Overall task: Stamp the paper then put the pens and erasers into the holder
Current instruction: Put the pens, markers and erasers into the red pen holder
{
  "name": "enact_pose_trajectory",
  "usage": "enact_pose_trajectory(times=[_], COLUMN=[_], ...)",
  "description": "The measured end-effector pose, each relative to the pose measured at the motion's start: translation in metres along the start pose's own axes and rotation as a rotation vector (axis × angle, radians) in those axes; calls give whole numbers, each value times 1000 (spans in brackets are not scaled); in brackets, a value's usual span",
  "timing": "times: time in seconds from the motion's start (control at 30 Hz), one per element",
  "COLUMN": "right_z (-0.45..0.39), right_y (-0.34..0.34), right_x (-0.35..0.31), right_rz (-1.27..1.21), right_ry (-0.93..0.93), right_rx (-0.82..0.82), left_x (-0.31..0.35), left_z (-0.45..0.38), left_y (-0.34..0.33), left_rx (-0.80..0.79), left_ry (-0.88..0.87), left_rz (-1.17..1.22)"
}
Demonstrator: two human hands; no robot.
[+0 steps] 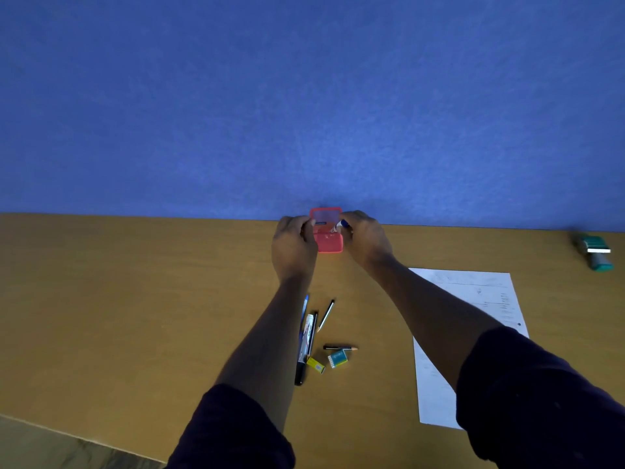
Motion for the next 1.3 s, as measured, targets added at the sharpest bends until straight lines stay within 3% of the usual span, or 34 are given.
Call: enact_pose_trajectory(times=[0.3, 0.53, 0.87, 1.0, 1.13, 1.3], right_z=[-10, -10, 18, 37, 62, 95], right_y=[0, -1, 0, 0, -14, -39], right_x=[4, 7, 23, 33, 42, 47], right_rz=[47, 13, -47, -20, 102, 287], right_ry=[-18, -22, 21, -27, 37, 168], right_rx=[-42, -49, 21, 69, -69, -375], left_x=[7, 8, 3, 0, -12, -27], left_z=[-13, -17, -17, 1, 36, 91], left_y=[-28, -44, -55, -48, -40, -34], left_rx=[-238, -324, -273, -168, -135, -252], left_ry=[-97, -82, 26, 69, 135, 194], left_rz=[-141, -155, -8, 20, -30, -97])
Point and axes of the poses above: each hand's wrist, its own z-axis away from the middle knuckle, its own y-axis out of the back of the hand, x = y × z, the point moved 3 cm from there along -z, towards the middle knuckle, and after that the axes turned 10 degrees about -y, right-handed, at the moved point
